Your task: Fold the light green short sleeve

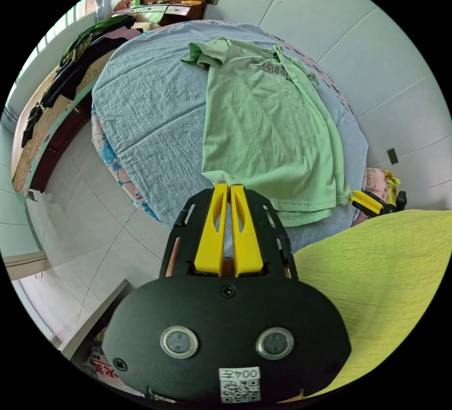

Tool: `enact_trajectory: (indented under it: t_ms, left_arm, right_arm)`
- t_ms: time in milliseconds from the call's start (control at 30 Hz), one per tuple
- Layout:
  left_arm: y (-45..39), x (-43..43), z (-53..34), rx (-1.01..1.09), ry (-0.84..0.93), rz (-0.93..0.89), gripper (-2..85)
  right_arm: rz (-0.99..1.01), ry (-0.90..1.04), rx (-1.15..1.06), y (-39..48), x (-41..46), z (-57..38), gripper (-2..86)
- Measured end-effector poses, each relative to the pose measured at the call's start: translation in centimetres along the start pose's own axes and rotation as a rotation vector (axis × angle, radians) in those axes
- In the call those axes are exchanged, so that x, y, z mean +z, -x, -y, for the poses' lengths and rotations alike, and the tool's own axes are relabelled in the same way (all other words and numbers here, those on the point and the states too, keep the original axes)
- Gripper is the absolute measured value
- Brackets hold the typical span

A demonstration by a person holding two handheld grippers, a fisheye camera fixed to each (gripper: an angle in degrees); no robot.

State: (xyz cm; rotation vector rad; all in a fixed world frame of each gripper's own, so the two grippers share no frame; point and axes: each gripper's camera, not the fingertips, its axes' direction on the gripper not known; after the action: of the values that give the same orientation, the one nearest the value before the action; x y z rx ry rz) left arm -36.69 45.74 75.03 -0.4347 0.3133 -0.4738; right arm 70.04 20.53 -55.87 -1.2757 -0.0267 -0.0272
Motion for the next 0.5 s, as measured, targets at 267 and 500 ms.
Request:
enact_trajectory:
  t_ms: [267,500]
  left_arm:
    - [1.2,0.7,-0.6,-0.039,-0.003,0.027,0.7]
    - [1.2,2.1,-1.5,0.009,0.030,0.031,0.7]
  right_arm:
    - [-0.092,-0.092,0.073,-5.2,-5.6,0.1,-0.3]
    - [-0.091,-0.006,0.068,-10.4,-6.4,-1.2,-0.5]
